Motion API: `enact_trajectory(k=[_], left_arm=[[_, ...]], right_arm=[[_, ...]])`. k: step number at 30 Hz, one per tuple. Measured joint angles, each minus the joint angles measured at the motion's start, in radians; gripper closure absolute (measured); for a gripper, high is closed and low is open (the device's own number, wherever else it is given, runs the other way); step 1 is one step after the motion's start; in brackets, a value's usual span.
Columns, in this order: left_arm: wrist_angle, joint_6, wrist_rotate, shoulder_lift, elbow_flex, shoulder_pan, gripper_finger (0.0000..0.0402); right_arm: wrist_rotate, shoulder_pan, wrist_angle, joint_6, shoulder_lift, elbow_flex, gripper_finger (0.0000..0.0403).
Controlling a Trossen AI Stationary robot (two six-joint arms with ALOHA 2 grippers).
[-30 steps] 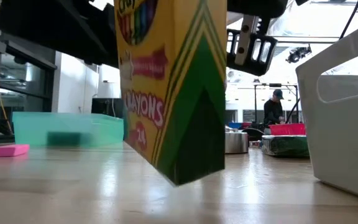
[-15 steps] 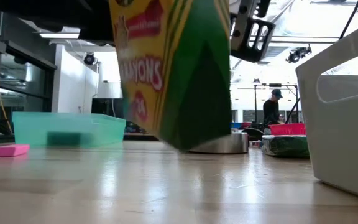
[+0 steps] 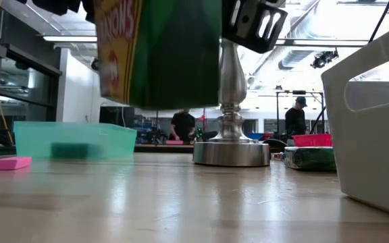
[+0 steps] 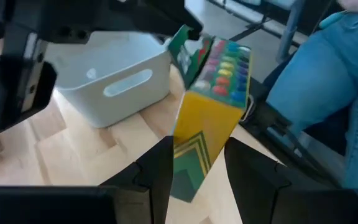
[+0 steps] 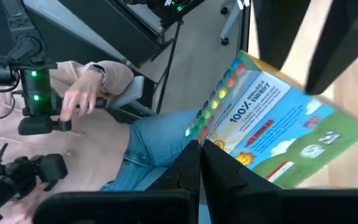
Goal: Pick & Place School Supplies
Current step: Put the yellow crayon box into the green bin
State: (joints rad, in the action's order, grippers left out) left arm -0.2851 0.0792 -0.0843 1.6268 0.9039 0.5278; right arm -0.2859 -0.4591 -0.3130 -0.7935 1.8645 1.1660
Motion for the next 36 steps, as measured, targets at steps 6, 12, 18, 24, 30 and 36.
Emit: enact_trajectory(k=[6,12,18,24,30,36], left_arm=[[-0.019,-0.004,-0.062,0.000,0.000,0.001,0.0263],[-0.038,-0.006,-0.104,0.000,0.000,0.001,0.0263],[-0.059,-0.022,-0.107,0.000,0.000,0.001,0.0263],[-0.057,-0.073,-0.104,0.000,0.000,0.001,0.0263],[-0.064,-0.083,-0.051,0.000,0.000,0.001,0.0263],[-0.063,-0.085,-0.047,0.000,0.000,0.001,0.0263]], right_arm=[[0.030,0.001,-0.025,0.042,0.000,0.000,0.0400],[0.045,0.000,-0.050,0.072,0.000,0.000,0.0400],[0.055,0.000,-0.068,0.091,0.000,0.000,0.0400],[0.079,0.000,-0.067,0.092,0.000,0.000,0.0400],[0.106,0.002,-0.059,0.092,0.000,0.000,0.0400],[0.113,0.002,-0.058,0.091,0.000,0.000,0.0400]])
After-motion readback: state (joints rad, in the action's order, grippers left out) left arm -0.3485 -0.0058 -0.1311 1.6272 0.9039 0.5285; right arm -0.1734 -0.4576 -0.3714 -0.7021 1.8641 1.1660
